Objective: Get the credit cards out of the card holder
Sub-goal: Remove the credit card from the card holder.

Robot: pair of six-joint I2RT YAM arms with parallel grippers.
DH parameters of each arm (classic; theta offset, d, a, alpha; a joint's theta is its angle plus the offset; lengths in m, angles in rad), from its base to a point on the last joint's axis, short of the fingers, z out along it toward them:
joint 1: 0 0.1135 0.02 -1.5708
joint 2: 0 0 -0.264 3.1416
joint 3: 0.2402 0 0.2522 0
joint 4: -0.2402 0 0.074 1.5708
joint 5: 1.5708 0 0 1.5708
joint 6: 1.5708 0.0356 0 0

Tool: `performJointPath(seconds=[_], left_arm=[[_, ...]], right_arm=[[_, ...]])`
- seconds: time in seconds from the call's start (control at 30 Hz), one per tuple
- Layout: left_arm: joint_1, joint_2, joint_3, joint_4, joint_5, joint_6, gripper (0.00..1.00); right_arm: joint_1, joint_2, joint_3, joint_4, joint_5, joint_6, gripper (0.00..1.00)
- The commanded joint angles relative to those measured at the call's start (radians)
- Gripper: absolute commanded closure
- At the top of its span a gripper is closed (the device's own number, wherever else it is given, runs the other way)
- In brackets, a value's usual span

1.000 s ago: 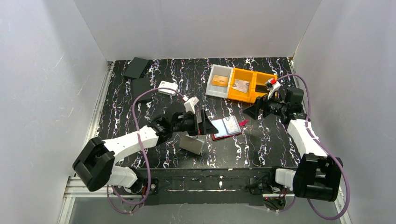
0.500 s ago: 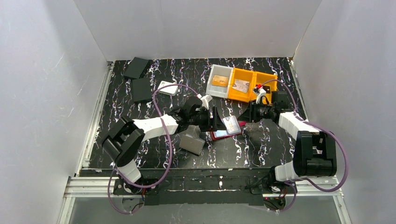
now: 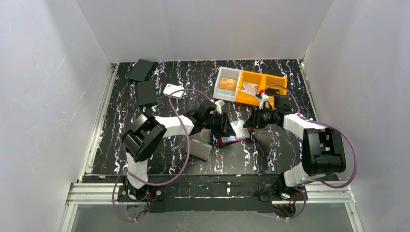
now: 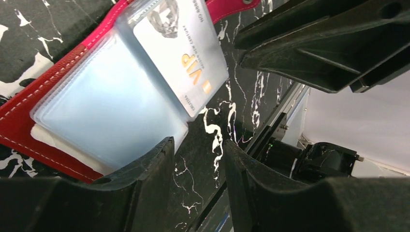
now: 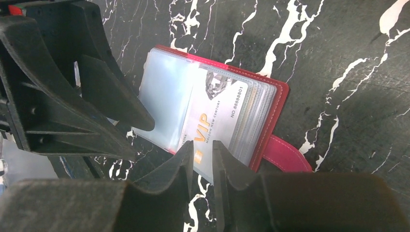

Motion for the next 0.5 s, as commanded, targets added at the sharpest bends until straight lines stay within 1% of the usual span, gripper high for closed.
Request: performJointPath(seconds=[0.0,0.23,0.47], left_arm=[[0.005,0.020,0.048,-0.005,0.003,-0.006,0.59],[0.013,0.056,0.082,-0.005,0.021,-0.018,0.58],[0.028,0.085,0.085,-0.005,0.013,-0.038,0.57]], right_arm=[[0.009,0.034,0.045,0.020,0.012,0.019,0.70],[0.020,0.076,0.059,0.010,0.010,0.023,0.68],[0.023,0.091,0.069,-0.001,0.027,0.019,0.65]])
